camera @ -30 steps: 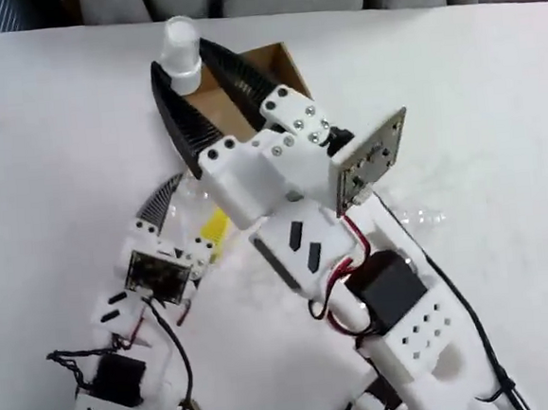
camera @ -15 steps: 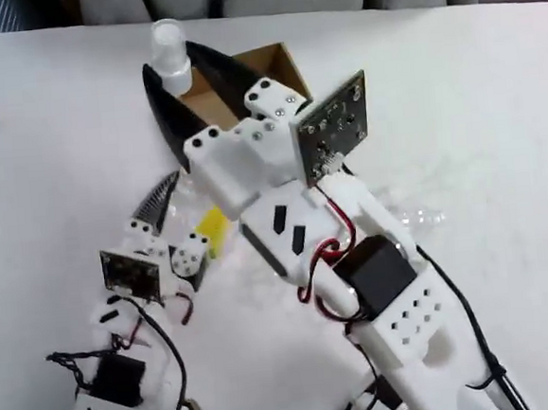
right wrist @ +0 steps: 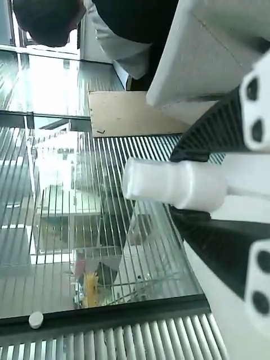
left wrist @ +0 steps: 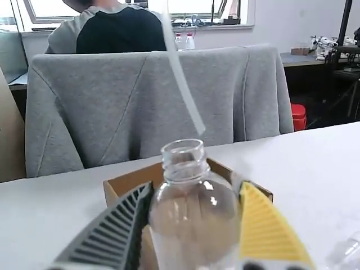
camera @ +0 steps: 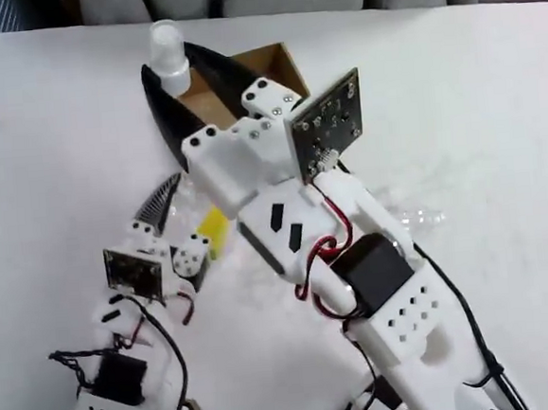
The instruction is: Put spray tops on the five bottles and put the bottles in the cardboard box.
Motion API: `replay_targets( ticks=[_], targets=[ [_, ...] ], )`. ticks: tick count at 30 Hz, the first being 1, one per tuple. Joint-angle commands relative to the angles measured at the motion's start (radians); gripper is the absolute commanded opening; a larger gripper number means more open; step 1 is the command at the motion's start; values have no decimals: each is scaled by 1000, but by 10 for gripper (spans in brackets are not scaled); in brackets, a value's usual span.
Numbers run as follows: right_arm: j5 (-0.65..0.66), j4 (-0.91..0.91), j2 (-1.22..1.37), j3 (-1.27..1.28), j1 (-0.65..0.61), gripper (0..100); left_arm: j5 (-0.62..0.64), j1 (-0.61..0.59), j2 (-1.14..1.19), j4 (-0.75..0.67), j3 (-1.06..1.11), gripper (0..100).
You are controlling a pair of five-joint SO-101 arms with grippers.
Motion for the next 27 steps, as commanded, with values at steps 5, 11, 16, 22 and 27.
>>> replay_targets(
  ticks=[5, 11, 16, 22, 27],
  targets=[
    [5, -31, -1, -48, 30, 15, -6, -8, -13, -31, -11, 20],
    [5, -33, -1, -46, 31, 15, -6, -8, -13, -31, -11, 20],
    [3, -35, 1, -46, 31, 15, -6, -8, -13, -31, -11, 20],
    [-68, -134, 27, -5, 50, 15, -6, -8, -13, -31, -11, 20],
    [-72, -168, 47, 8, 70, 15, -6, -8, -13, -31, -9, 20]
  ],
)
